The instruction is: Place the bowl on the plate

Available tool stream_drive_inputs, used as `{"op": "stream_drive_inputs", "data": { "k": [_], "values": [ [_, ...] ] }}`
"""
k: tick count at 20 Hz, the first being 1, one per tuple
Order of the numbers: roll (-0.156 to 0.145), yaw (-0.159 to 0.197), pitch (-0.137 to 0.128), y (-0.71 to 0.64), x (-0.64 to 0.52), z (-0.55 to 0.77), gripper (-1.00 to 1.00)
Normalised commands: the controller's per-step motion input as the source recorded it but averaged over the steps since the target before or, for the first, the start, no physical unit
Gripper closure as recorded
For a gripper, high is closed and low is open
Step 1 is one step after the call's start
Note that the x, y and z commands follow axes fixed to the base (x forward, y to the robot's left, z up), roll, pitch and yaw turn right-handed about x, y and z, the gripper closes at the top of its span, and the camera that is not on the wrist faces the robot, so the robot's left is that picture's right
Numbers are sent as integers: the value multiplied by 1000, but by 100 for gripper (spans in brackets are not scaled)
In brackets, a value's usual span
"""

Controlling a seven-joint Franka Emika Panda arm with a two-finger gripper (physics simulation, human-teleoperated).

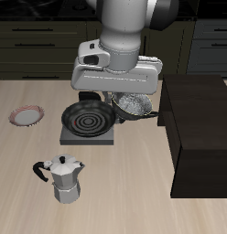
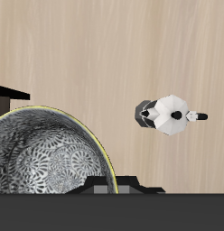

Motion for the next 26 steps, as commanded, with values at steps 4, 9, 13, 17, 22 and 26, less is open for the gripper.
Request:
{"op": "stream_drive_inputs", "data": {
  "k": [4, 9, 13, 17, 22, 26],
  "values": [
    [-3, 17, -19, -259, -228, 31, 100],
    [-15, 0, -6, -227, -125, 31, 100],
    [-26, 29, -11, -383, -219, 56, 100],
    [-16, -6, 10, -273, -223, 6, 100],
    [-4, 16, 22, -219, -332, -106, 100],
    [7, 22, 9, -229, -252, -107, 100]
  ]
}}
